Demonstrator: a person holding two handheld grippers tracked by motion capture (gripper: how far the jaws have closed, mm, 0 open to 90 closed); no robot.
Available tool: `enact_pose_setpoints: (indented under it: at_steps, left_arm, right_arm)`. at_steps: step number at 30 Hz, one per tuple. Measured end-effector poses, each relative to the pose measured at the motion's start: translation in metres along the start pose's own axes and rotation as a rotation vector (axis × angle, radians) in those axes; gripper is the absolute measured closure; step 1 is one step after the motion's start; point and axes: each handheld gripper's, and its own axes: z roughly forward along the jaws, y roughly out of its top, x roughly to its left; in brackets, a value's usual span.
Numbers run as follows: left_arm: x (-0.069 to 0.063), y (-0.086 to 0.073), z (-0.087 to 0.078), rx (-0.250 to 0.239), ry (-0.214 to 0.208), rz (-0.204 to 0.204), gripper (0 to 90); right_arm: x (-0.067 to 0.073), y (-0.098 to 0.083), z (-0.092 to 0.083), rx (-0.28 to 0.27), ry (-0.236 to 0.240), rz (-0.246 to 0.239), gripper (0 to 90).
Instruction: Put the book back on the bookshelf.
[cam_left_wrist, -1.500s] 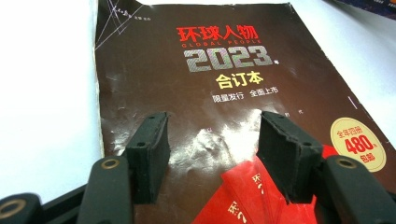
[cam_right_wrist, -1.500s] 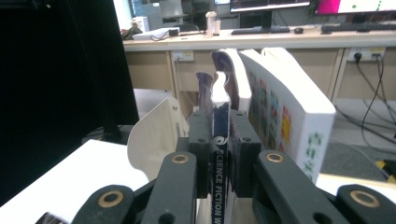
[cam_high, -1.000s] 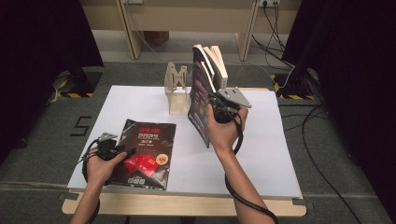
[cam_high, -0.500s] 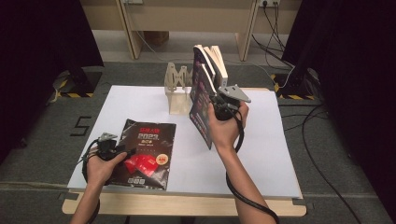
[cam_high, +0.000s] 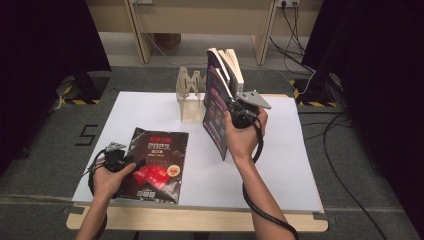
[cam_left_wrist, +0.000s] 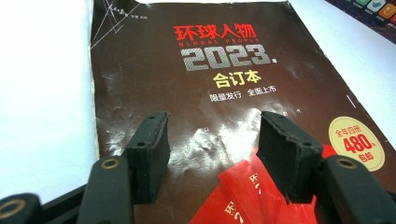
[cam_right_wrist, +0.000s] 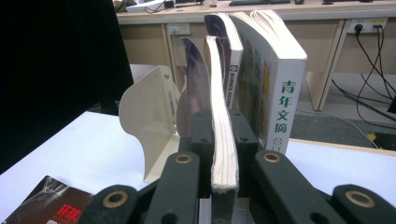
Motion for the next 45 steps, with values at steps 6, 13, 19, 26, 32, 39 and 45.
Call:
enact_pose_setpoints:
  at_steps: [6,13,19,26,32,39,45]
  left_arm:
    - [0.001,0.0,0.0,-0.001,0.001,-0.001,42.3]
    - [0.001,0.0,-0.001,-0.002,0.002,-0.003,42.3]
    - [0.002,0.0,-0.002,-0.005,0.003,-0.004,42.3]
    - [0.002,0.001,-0.002,-0.005,0.003,-0.005,42.3]
    - [0.002,0.001,-0.002,-0.006,0.003,-0.005,42.4]
    - [0.002,0.001,-0.002,-0.003,0.004,-0.008,42.3]
    - [0.002,0.001,-0.002,-0.005,0.001,-0.008,42.3]
  right_arm:
    - [0.001,0.0,0.001,-0.024,0.016,0.02,84.6]
    - [0.008,0.001,0.003,-0.056,0.032,0.008,84.7]
    - [0.011,0.003,0.006,-0.076,0.029,0.0,84.6]
    - [0.013,0.008,0.007,-0.095,0.026,0.001,84.6]
    - [0.014,0.009,0.01,-0.101,0.019,0.007,84.6]
    - [0.015,0.012,0.012,-0.11,0.015,0.004,84.7]
    - [0.016,0.015,0.014,-0.117,0.01,0.001,84.6]
